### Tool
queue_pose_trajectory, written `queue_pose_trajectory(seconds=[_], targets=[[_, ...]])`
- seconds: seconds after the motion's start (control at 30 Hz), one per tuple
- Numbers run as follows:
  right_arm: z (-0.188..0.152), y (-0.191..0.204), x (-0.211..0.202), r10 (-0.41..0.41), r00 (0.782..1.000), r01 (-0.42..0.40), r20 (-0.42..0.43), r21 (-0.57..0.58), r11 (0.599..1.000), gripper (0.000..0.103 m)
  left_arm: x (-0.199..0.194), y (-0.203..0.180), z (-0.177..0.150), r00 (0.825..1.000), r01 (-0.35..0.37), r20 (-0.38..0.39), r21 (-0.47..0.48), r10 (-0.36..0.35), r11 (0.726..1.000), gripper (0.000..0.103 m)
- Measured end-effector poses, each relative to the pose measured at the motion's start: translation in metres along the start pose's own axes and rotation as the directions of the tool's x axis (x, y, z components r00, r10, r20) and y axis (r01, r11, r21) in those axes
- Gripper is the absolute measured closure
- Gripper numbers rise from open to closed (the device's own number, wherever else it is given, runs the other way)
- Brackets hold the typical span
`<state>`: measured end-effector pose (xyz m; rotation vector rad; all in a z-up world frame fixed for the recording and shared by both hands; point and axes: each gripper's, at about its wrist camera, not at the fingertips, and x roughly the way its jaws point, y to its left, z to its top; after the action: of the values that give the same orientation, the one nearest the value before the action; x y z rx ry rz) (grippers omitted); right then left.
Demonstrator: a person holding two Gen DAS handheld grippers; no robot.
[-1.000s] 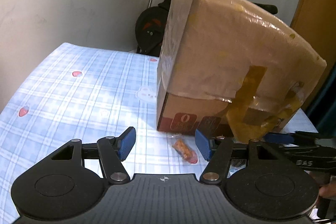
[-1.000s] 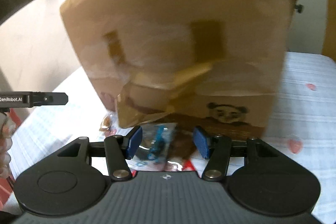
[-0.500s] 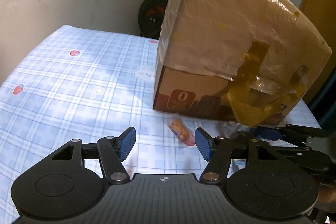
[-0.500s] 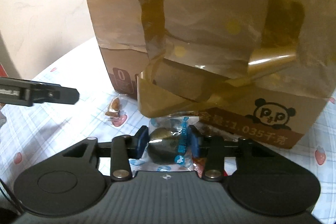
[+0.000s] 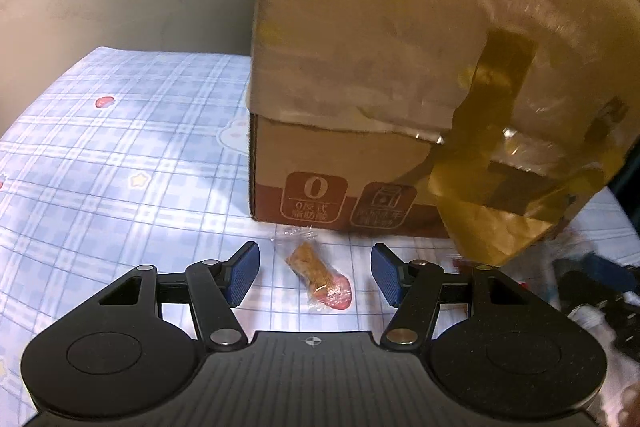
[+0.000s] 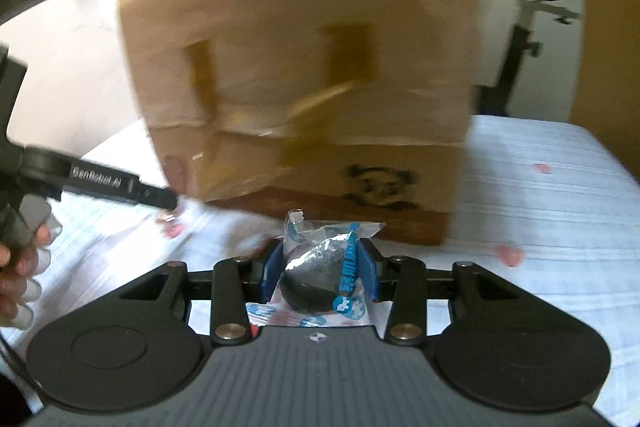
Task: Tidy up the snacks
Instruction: 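Grasp the black-and-blue wrapped item with the right gripper while the left grasps the peanut packet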
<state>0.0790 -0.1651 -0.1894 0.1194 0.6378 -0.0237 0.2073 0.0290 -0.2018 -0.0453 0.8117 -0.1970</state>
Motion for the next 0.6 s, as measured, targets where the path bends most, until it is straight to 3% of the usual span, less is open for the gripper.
queue_pose_trajectory(seconds=[0.23, 0.27, 0.3, 0.37, 0.4, 0.6], targets=[[-0.008, -0.029, -0.001, -0.131, 0.991, 0.131, -0.001, 0.112, 0.985, 0.06, 0.014, -0.015, -0.007, 0.996, -0.092, 0.015, 0.048, 0.091, 0.995, 0.048], [-0.009, -0.03, 0.002, -0.142, 0.99, 0.142, -0.007, 0.123, 0.982, 0.06, 0.014, -0.016, -0.008, 0.997, -0.075, 0.009, 0.067, 0.075, 0.995, 0.049], [-0.011, -0.033, 0.001, -0.151, 0.988, 0.151, -0.012, 0.134, 0.979, 0.06, 0.014, -0.018, -0.01, 0.997, -0.081, 0.014, 0.07, 0.08, 0.994, 0.053], [-0.013, -0.038, -0.001, -0.153, 0.988, 0.153, -0.009, 0.157, 0.976, 0.06, 0.01, -0.02, -0.015, 0.997, -0.077, 0.027, 0.086, 0.075, 0.993, 0.079], [-0.014, -0.039, -0.003, -0.156, 0.988, 0.155, -0.004, 0.157, 0.975, 0.06, 0.009, -0.02, -0.017, 0.997, -0.069, 0.029, 0.093, 0.067, 0.993, 0.083], [-0.02, -0.037, -0.008, -0.144, 0.99, 0.14, 0.013, 0.159, 0.977, 0.06, -0.012, -0.014, -0.039, 0.999, 0.001, 0.034, 0.053, -0.003, 0.999, 0.083]])
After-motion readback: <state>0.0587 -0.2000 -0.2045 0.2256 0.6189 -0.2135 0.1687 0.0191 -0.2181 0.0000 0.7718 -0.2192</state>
